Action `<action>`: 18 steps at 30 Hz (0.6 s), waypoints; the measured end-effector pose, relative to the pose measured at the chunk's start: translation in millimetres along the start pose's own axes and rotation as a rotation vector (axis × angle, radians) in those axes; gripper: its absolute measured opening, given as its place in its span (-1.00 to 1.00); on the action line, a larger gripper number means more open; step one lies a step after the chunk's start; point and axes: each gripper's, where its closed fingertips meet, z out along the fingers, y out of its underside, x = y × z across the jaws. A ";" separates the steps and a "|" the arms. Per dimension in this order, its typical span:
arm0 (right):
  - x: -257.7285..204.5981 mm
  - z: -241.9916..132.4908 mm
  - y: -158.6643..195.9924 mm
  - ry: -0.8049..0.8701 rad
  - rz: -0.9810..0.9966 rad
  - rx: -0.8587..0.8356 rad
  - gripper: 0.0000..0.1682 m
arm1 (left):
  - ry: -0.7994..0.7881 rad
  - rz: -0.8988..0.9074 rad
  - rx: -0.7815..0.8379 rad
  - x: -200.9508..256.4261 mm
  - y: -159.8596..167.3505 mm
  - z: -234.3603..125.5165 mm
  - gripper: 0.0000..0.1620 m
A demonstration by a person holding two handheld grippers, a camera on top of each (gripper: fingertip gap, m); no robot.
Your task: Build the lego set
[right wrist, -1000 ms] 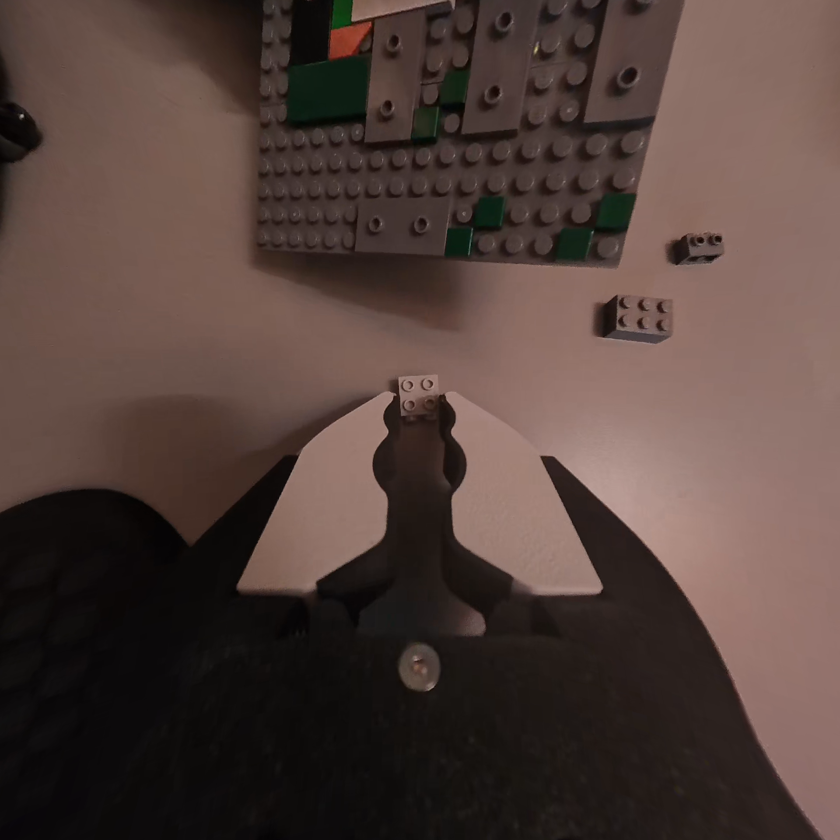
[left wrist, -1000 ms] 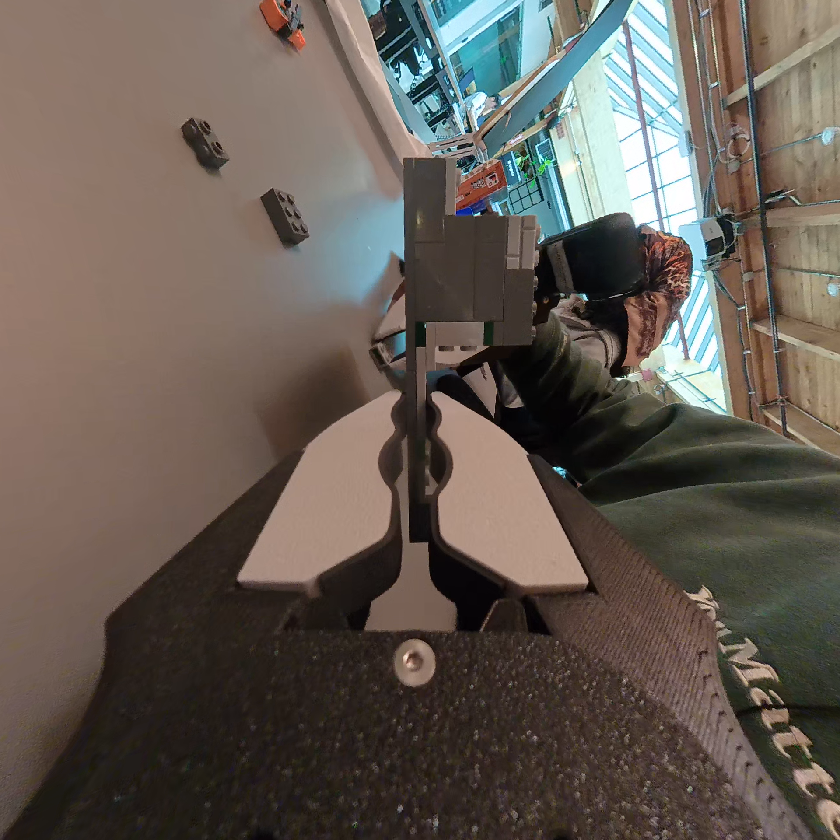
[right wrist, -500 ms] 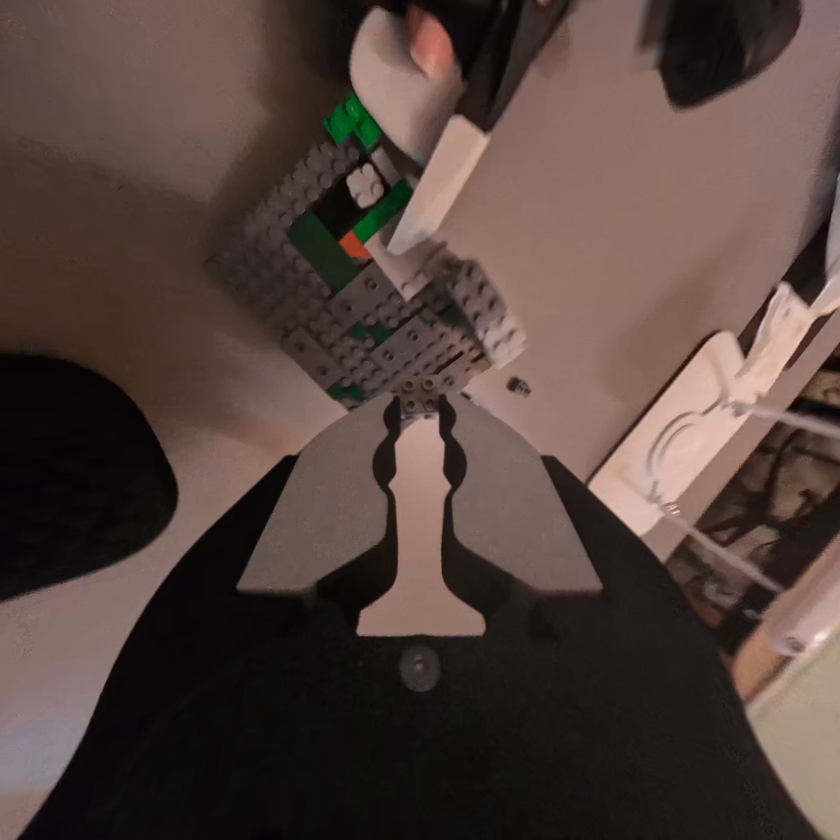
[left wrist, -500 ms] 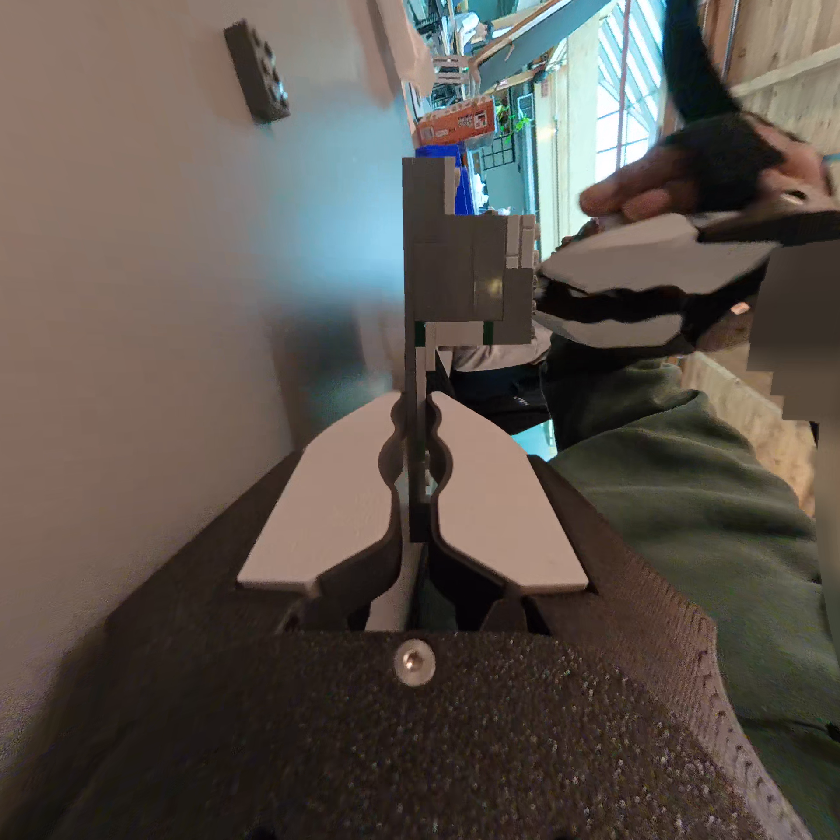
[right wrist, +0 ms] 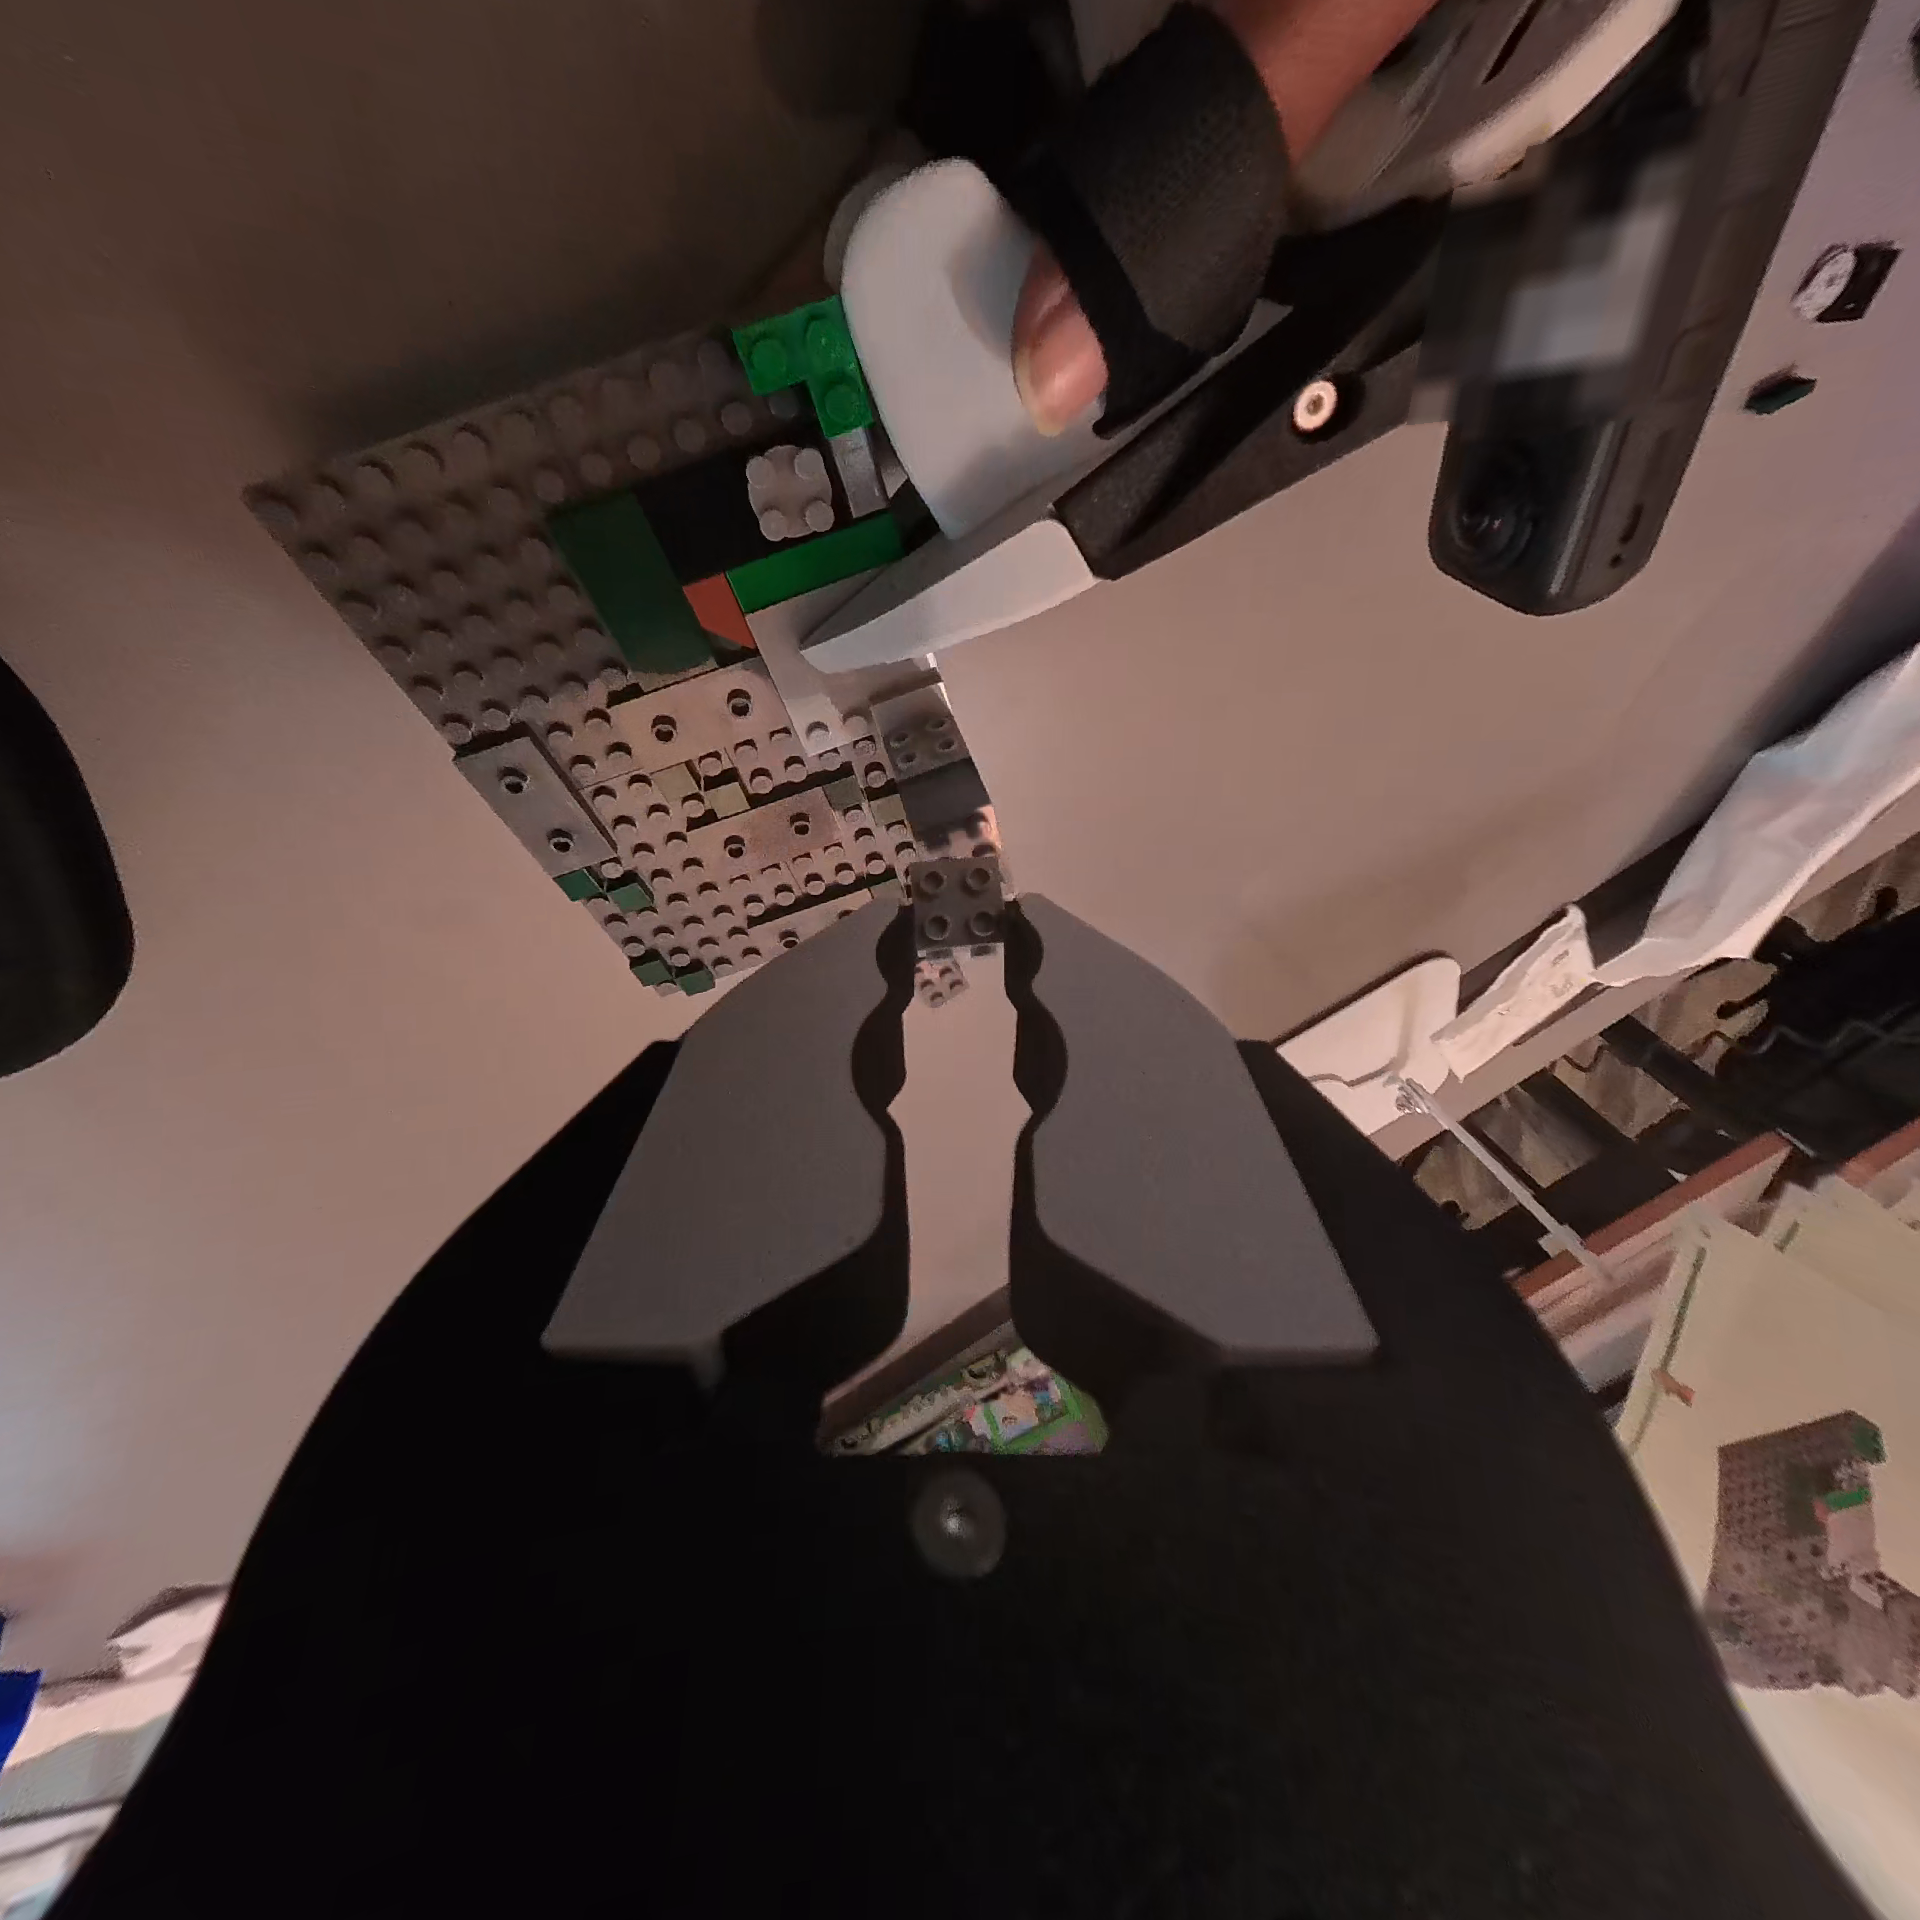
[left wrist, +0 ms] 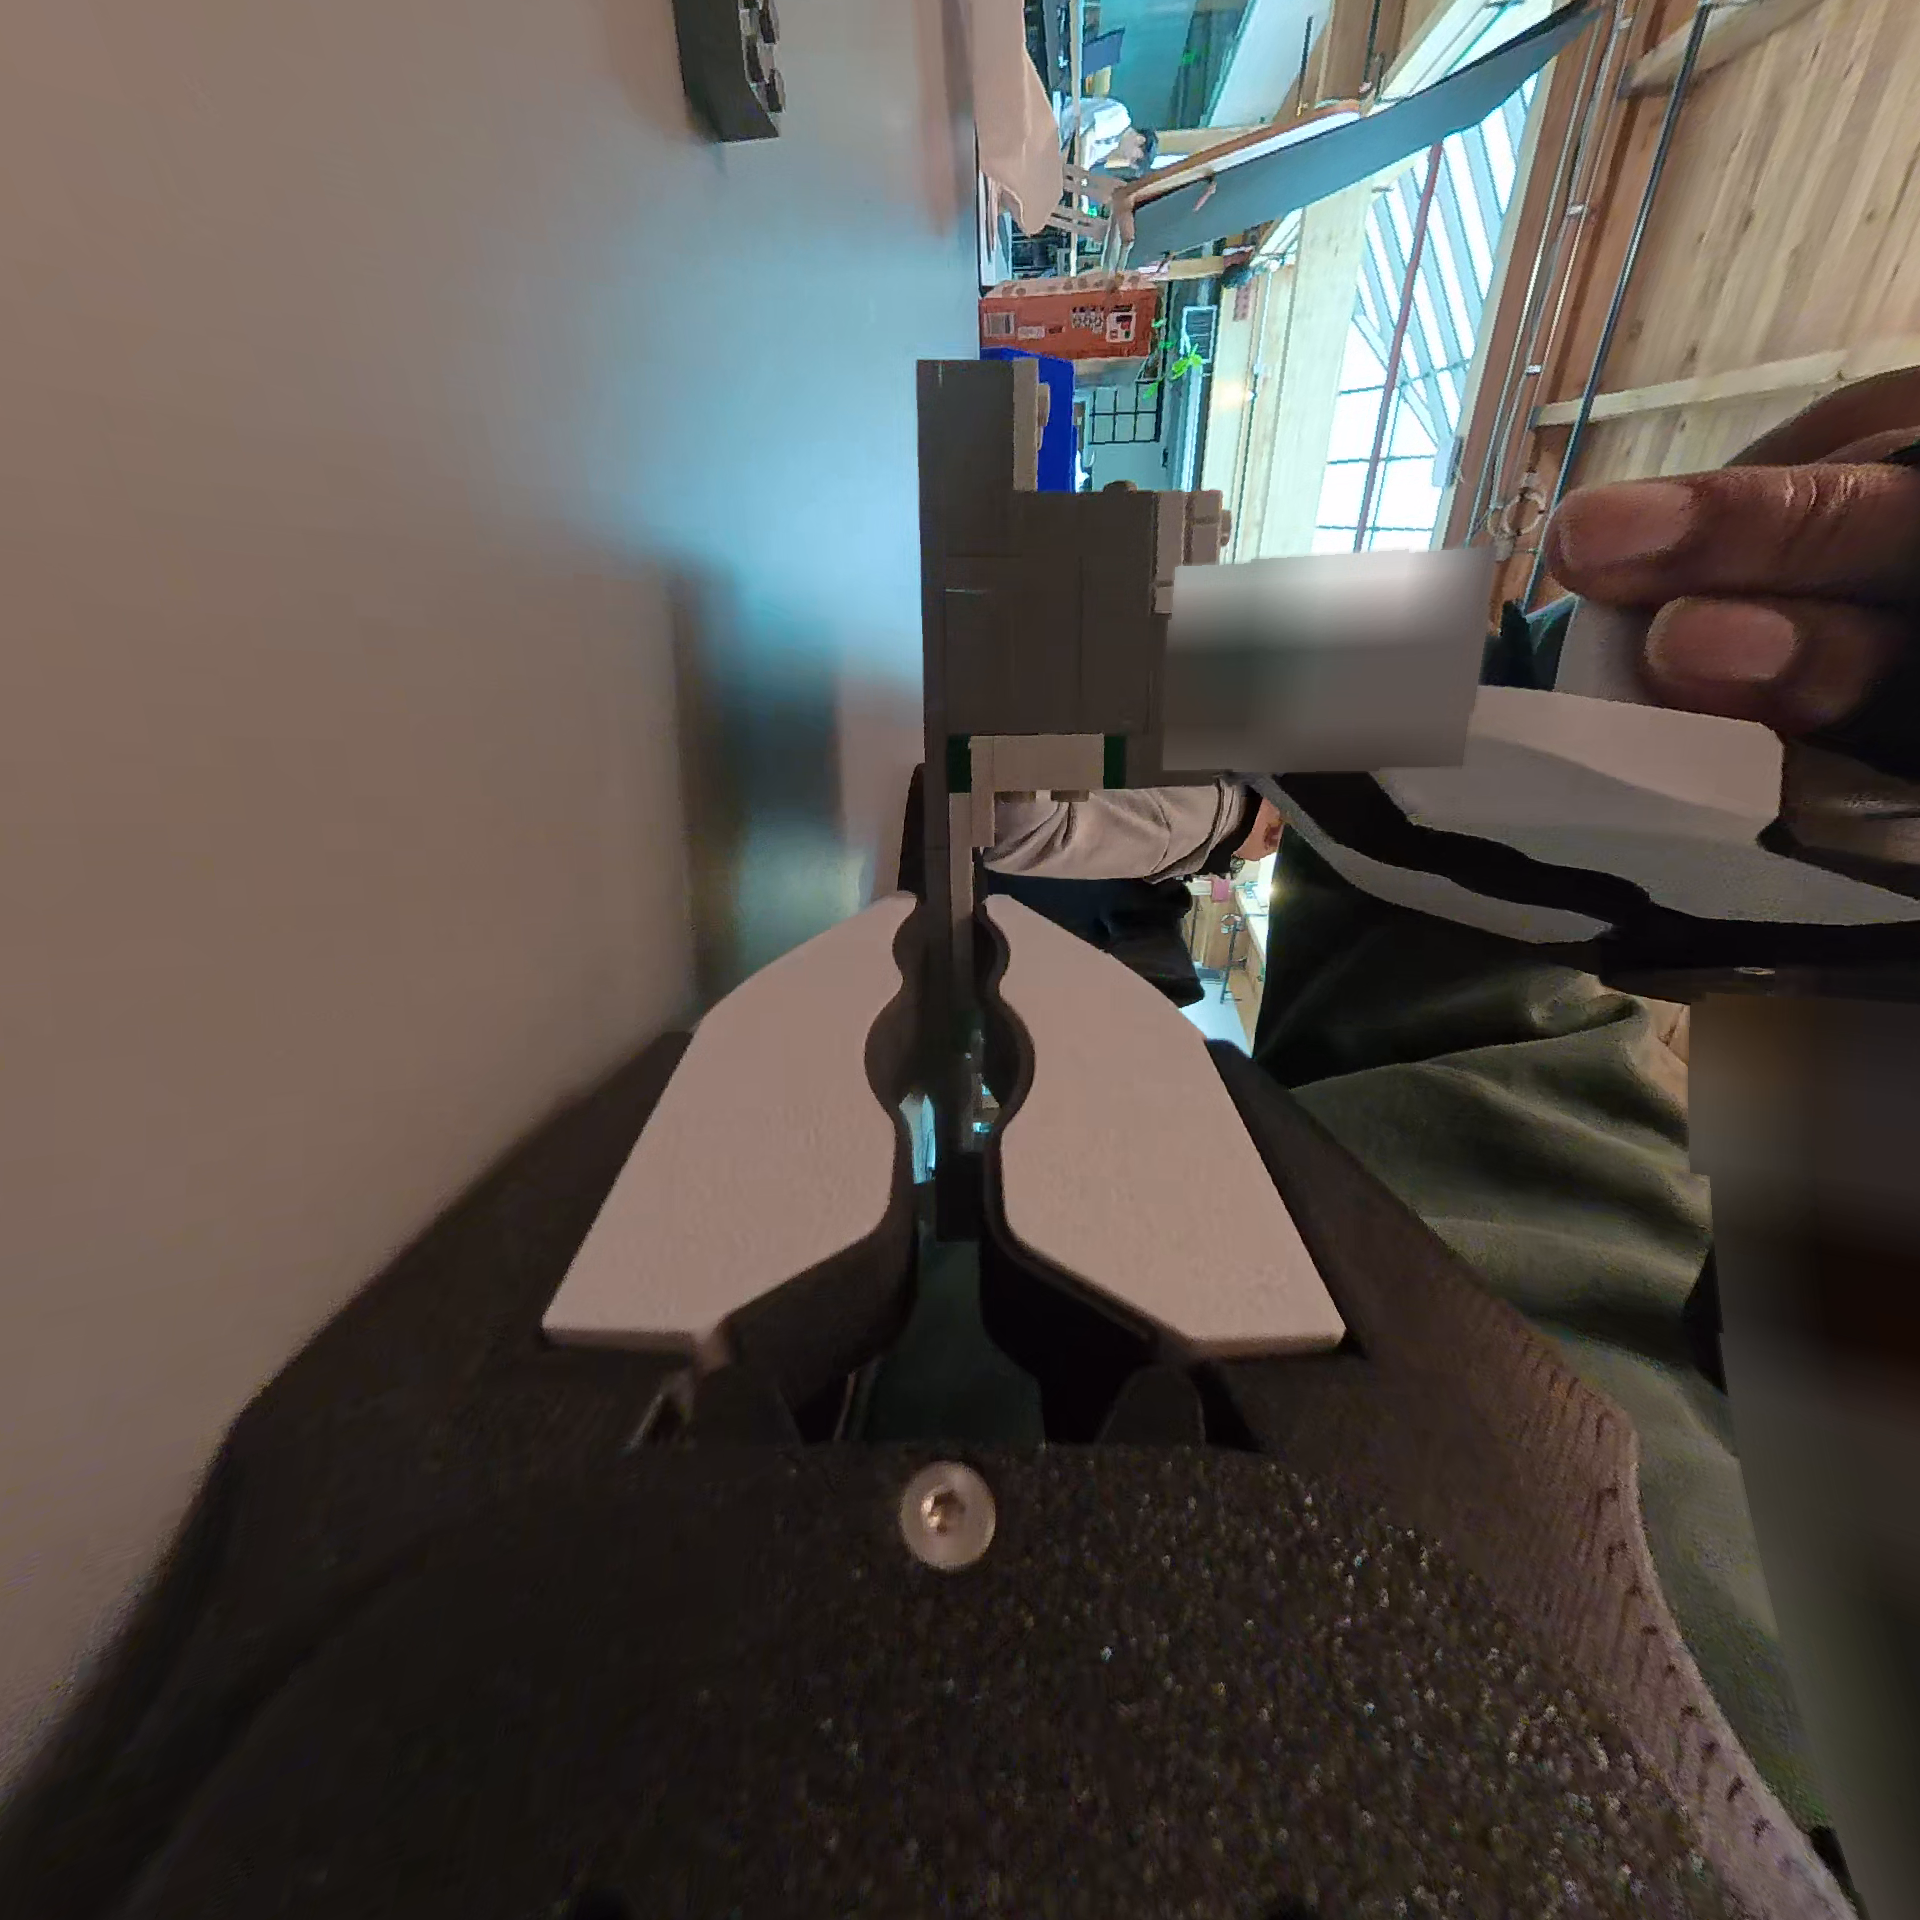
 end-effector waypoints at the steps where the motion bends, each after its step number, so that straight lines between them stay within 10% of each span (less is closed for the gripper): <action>1: -0.6 1.7 0.5 -0.005 -0.009 -0.007 -0.81 | 0.001 -0.002 0.002 0.2 -0.4 1.0 -0.92; 18: -0.9 3.5 -1.4 -0.041 -0.081 -0.045 -0.81 | 0.013 -0.002 0.000 1.3 -2.6 5.6 -0.92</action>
